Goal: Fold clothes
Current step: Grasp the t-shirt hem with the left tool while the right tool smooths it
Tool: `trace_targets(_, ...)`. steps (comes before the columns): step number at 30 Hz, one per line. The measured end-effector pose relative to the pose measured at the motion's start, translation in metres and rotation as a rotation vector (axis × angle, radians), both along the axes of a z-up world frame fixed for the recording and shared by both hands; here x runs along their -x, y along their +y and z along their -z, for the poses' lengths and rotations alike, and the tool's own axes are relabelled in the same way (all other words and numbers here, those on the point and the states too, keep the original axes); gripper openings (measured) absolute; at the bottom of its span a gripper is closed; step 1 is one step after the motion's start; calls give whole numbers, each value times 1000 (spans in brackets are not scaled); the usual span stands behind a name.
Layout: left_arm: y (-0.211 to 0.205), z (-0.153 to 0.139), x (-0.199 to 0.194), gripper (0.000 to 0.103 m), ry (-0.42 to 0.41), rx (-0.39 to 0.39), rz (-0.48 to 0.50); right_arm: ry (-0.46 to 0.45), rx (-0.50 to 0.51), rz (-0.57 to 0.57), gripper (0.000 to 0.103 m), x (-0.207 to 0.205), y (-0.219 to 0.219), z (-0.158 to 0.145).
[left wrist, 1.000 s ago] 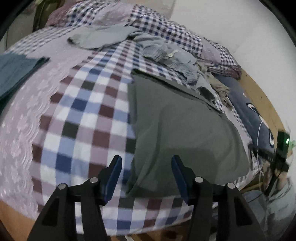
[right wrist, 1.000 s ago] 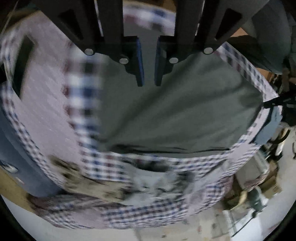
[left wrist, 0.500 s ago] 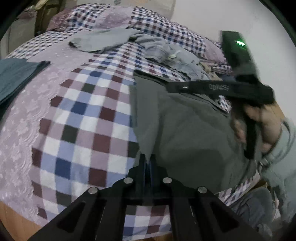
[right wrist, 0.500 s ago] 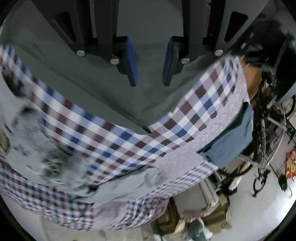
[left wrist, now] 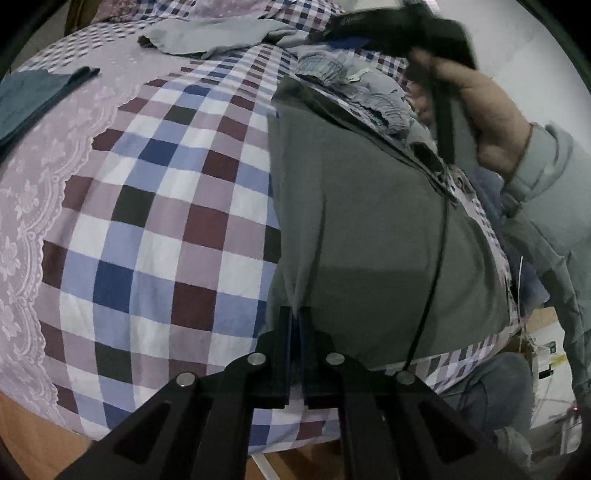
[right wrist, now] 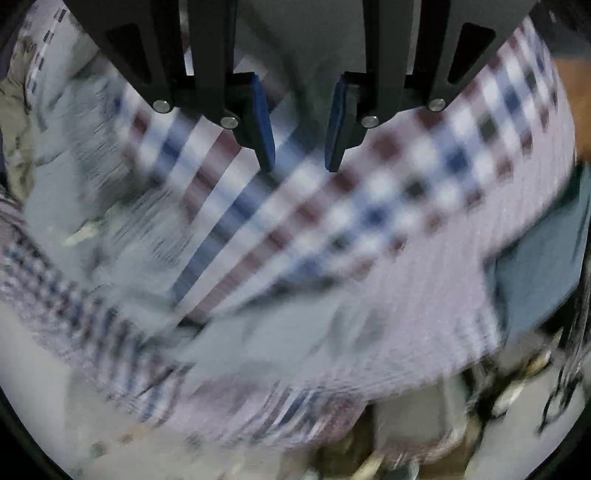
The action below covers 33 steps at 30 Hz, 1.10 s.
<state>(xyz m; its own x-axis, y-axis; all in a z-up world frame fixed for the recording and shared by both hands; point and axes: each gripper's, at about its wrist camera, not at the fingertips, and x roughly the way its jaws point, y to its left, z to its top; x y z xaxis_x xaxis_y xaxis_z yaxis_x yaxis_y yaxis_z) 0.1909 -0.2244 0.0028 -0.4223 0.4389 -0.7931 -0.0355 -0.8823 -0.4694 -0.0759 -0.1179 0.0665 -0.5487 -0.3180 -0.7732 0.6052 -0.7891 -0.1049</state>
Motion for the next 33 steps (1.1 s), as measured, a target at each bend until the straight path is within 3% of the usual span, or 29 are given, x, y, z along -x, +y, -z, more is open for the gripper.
trace_targets(3,-9,-2,-1,11,4,-50,-23,43,94,23,40,-11,20,-28)
trace_targets(6,-17,-7,-4,40,23,-79,-49,57,119,24,46,-33,63,-45)
trace_targets(7,-19,-8,-4,42,27,-83,-51,37,130,28,51,-38,85,-47)
trace_targets(10,-18,-8,-5,42,23,-67,-50,-104,95,43,52,-47,139,-33)
trace_targets(14,-11,-3,-8,42,2,-21,-40,-339,-51,57,52,-55,174,21)
trace_targets(19,-1,4,-5,31,-25,11,-19,-428,-99,99,52,-44,173,62)
trace_targets(24,-1,6,-2,30,-42,6,-21,-368,-101,176,52,8,165,70)
trace_targets(27,1,6,-1,30,-45,9,-20,-208,-117,258,49,39,165,54)
trace_targets(29,0,6,-2,30,-44,7,-20,-107,-10,306,51,43,178,22)
trace_targets(31,-1,7,-2,31,-47,2,-22,-74,131,309,52,35,198,-11)
trace_targets(33,-1,7,-2,31,-46,3,-23,-72,148,313,52,22,222,-24)
